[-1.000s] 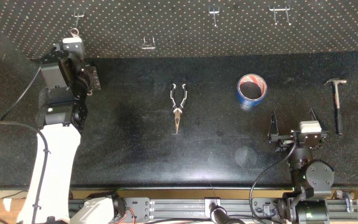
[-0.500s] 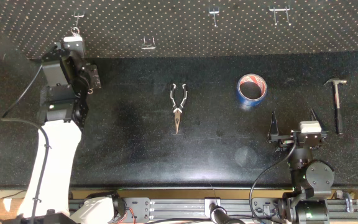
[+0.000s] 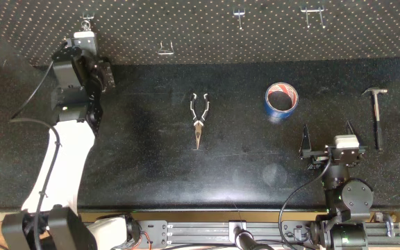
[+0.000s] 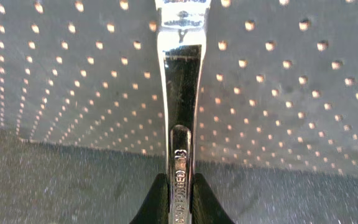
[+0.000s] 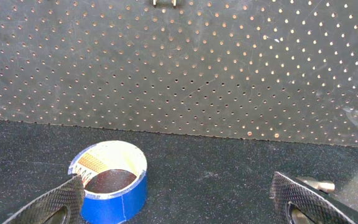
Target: Place Tools Onto Pegboard
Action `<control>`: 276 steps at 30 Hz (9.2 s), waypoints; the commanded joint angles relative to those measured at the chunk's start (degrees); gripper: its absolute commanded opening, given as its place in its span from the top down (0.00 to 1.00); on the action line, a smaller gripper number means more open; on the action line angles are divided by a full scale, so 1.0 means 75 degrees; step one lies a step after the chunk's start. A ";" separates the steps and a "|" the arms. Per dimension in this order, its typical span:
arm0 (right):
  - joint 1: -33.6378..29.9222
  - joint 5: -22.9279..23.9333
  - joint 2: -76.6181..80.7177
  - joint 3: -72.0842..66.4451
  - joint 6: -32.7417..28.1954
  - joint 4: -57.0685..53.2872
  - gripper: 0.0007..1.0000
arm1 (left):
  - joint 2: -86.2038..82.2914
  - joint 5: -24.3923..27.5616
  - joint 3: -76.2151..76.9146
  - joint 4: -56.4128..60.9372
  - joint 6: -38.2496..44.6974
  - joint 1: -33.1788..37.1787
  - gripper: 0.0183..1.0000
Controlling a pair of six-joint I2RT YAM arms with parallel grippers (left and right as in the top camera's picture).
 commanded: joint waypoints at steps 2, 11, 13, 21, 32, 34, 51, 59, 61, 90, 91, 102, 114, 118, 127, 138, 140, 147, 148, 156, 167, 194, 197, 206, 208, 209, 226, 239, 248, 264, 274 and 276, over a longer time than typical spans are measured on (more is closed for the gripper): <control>0.0052 -0.0070 -0.0055 -0.0047 -0.0096 0.0000 0.02 | 0.0248 0.0055 0.0023 0.0612 -0.0047 0.0006 0.98; 0.0052 -0.0070 -0.0055 -0.0047 -0.0096 0.0000 0.02 | 0.0294 0.0052 0.0023 0.0790 -0.0047 0.0006 0.25; 0.0052 -0.0070 -0.0055 -0.0047 -0.0096 0.0000 0.02 | 0.0294 0.0050 0.0023 0.0752 -0.0044 0.0006 0.00; 0.0052 -0.0070 -0.0055 -0.0047 -0.0096 0.0003 0.02 | -0.0344 0.0047 0.0026 0.0067 -0.0047 0.0006 0.01; 0.0052 -0.0070 -0.0055 -0.0047 -0.0096 0.0000 0.02 | -0.2547 -0.0210 0.0026 -0.1591 -0.0047 -0.0137 0.00; 0.0052 -0.0070 -0.0055 -0.0047 -0.0096 0.0000 0.02 | -0.2594 0.0149 0.0026 -0.1839 -0.0067 -0.0160 0.00; 0.0052 -0.0070 -0.0055 -0.0047 -0.0096 0.0000 0.03 | -0.0277 -0.0335 0.0726 -0.5907 -0.6129 -0.5237 0.00; 0.0052 -0.0070 -0.0055 -0.0047 -0.0096 0.0000 0.02 | 0.2273 -0.0297 0.2914 -0.6659 -0.4730 -0.5397 0.00; 0.0052 -0.0070 -0.0055 -0.0047 -0.0096 0.0000 0.02 | 0.2751 -0.0309 0.3357 -0.6662 -0.4153 -0.5397 0.00; 0.0052 -0.0070 -0.0055 -0.0047 -0.0096 0.0000 0.02 | 0.4334 0.0568 0.3873 -0.6368 -0.4468 -0.4672 0.00; 0.0052 -0.0070 -0.0055 -0.0047 -0.0096 0.0000 0.02 | 0.4336 0.0574 0.3873 -0.6371 -0.4468 -0.4645 0.00; 0.0052 -0.0070 -0.0055 -0.0047 -0.0096 0.0000 0.02 | 0.4339 0.0452 0.3873 -0.6353 -0.4436 -0.4538 0.00; 0.0052 -0.0070 -0.0055 -0.0047 -0.0096 0.0003 0.02 | 0.4398 0.0455 0.3873 -0.6196 -0.4380 -0.4540 0.00; 0.0052 -0.0070 -0.0055 -0.0047 -0.0096 0.0000 0.02 | 0.4511 0.0487 0.3873 -0.6196 -0.4380 -0.4561 0.00; 0.0052 -0.0070 -0.0055 -0.0047 -0.0096 0.0000 0.02 | 0.4561 0.0452 0.3873 -0.6190 -0.4374 -0.4561 0.00; 0.0052 -0.0070 -0.0055 -0.0047 -0.0096 0.0000 0.02 | 0.4619 0.0449 0.3873 -0.6050 -0.4374 -0.4558 0.00; 0.0052 -0.0070 -0.0055 -0.0047 -0.0096 0.0000 0.02 | 0.4669 0.0455 0.3873 -0.6050 -0.4377 -0.4561 0.00; 0.0052 -0.0070 -0.0055 -0.0047 -0.0096 0.0000 0.02 | 0.4695 0.0452 0.3873 -0.6050 -0.4374 -0.4561 0.00; 0.0052 -0.0070 -0.0055 -0.0047 -0.0096 0.0000 0.02 | 0.4695 0.0452 0.3873 -0.6053 -0.4374 -0.4561 0.00; 0.0052 -0.0070 -0.0055 -0.0047 -0.0096 0.0000 0.02 | 0.4695 0.0458 0.3873 -0.6033 -0.4377 -0.4561 0.03; 0.0052 -0.0067 -0.0055 -0.0047 -0.0096 0.0000 0.02 | 0.4695 0.0487 0.3873 -0.6024 -0.4380 -0.4561 0.42; 0.0052 -0.0070 -0.0055 -0.0047 -0.0096 0.0000 0.02 | 0.4695 0.0484 0.3873 -0.6024 -0.4377 -0.4558 0.68; 0.0052 -0.0070 -0.0055 -0.0047 -0.0096 0.0000 0.02 | 0.4695 0.0484 0.3873 -0.6024 -0.4377 -0.4558 0.80; 0.0052 -0.0070 -0.0055 -0.0047 -0.0096 0.0000 0.02 | 0.3946 0.0364 0.3873 -0.6059 -0.4371 -0.4540 0.99; 0.0052 -0.0070 -0.0055 -0.0047 -0.0096 0.0000 0.02 | 0.3442 0.0093 0.3873 -0.6213 -0.4371 -0.4529 0.99; 0.0052 -0.0070 -0.0055 -0.0047 -0.0096 0.0000 0.02 | 0.2958 -0.0227 0.3873 -0.6499 -0.4371 -0.4517 0.99; 0.0052 -0.0070 -0.0055 -0.0047 -0.0096 0.0000 0.02 | -0.2168 -0.2474 0.1638 -0.6694 -0.3966 -0.4199 0.99; 0.0052 -0.0070 -0.0055 -0.0047 -0.0096 0.0000 0.02 | -0.3168 -0.2981 -0.2361 0.1950 -0.0930 -0.4080 0.99; 0.0052 -0.0070 -0.0055 -0.0047 -0.0096 0.0003 0.02 | -0.1795 -0.2952 -0.2352 0.5120 -0.0577 -0.3978 0.99; 0.0052 -0.0070 -0.0055 -0.0047 -0.0096 0.0000 0.02 | -0.0152 -0.2949 -0.1478 0.6496 -0.0373 -0.3806 0.99; 0.0052 -0.0070 -0.0055 -0.0047 -0.0096 0.0000 0.02 | -0.0131 -0.2952 -0.1463 0.6516 -0.0376 -0.3695 0.99; 0.0052 -0.0070 -0.0055 -0.0047 -0.0096 0.0003 0.02 | -0.0128 -0.2949 -0.1463 0.6519 -0.0376 -0.3695 0.99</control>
